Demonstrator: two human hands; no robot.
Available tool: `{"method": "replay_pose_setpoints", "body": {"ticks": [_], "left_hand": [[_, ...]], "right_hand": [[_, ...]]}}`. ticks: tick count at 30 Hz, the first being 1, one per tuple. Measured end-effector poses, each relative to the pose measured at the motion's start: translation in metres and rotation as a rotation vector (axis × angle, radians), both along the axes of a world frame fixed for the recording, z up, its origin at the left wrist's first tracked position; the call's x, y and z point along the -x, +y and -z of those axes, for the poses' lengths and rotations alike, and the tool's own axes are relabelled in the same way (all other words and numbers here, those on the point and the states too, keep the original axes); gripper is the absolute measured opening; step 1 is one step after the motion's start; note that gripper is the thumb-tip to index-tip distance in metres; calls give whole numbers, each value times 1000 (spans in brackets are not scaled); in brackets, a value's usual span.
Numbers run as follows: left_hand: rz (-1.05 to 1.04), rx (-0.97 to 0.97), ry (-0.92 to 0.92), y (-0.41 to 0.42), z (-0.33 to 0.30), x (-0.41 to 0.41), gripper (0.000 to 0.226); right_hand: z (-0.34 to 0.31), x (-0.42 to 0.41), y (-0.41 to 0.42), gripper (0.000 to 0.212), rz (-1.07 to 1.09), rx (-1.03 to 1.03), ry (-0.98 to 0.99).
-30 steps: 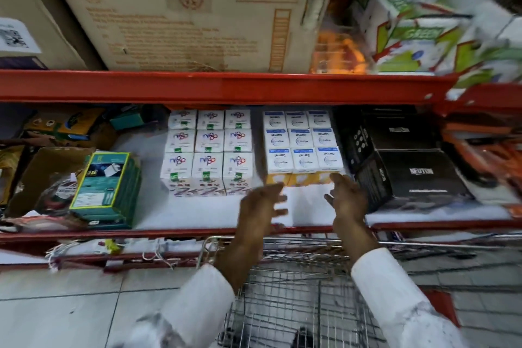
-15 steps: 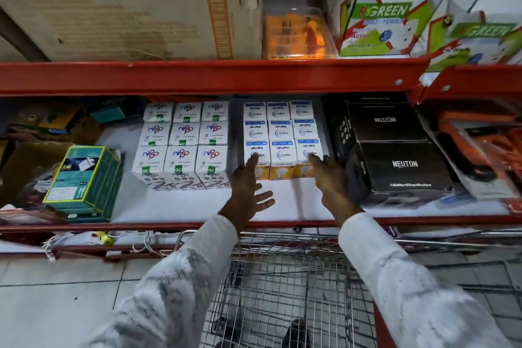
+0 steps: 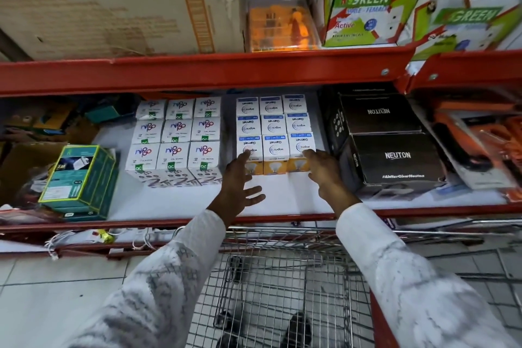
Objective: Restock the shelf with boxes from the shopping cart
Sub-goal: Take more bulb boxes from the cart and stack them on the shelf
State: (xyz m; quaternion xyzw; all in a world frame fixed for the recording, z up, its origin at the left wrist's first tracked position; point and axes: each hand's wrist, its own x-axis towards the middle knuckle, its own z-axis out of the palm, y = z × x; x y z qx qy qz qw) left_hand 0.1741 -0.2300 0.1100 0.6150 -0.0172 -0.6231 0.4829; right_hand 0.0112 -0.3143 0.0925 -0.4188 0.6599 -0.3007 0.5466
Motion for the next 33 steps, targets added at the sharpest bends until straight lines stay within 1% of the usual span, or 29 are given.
{"method": "replay_pose_setpoints", "body": {"ticks": [1, 4, 5, 6, 9, 12, 14, 15, 17, 19, 20, 22, 25, 26, 29, 30, 32, 33], "left_hand": [[3, 8, -7, 2, -1, 1, 62], [-9, 7, -37, 9, -3, 8, 58], [-29, -1, -46, 11, -5, 12, 53], [-50, -6, -53, 13, -6, 18, 48], [-65, 1, -80, 15, -9, 43, 36], [32, 44, -80, 12, -19, 78, 28], [124, 68, -80, 5, -25, 102, 24], [167, 74, -84, 1, -28, 115, 26], [220, 78, -86, -8, -29, 140, 41], [237, 83, -102, -17, -27, 160, 50], [235, 93, -121, -21, -25, 168, 51], [240, 104, -194, -28, -22, 182, 46], [223, 107, -274, -37, -18, 193, 22], [196, 119, -273, -39, -18, 195, 20], [132, 181, -171, -41, -17, 195, 25], [134, 189, -175, -41, -17, 195, 25], [201, 166, -296, -40, -11, 194, 23], [230, 149, -350, -39, -11, 193, 28]], "right_hand": [[-2, 1, 1, 25, -18, -11, 17], [-8, 5, 8, 73, -52, -10, 57], [-15, 7, 14, 81, -58, 1, 60], [-25, 10, 21, 80, -68, 27, 73], [-46, 28, 41, 56, -64, 236, 177], [-63, 64, 57, 44, 11, 508, 281], [-68, 93, 57, 40, 77, 601, 388], [-69, 109, 55, 39, 107, 626, 476], [-70, 138, 49, 44, 133, 620, 682], [-67, 160, 40, 51, 129, 538, 796], [-64, 168, 36, 53, 115, 476, 802], [-56, 180, 26, 51, 71, 426, 777], [-44, 188, 17, 47, 10, 454, 726], [-40, 189, 15, 46, 4, 454, 728], [-31, 193, 12, 40, 5, 448, 699], [-29, 193, 12, 40, 8, 434, 686], [-26, 195, 10, 42, -6, 419, 694], [-25, 195, 9, 45, -15, 429, 703]]}}
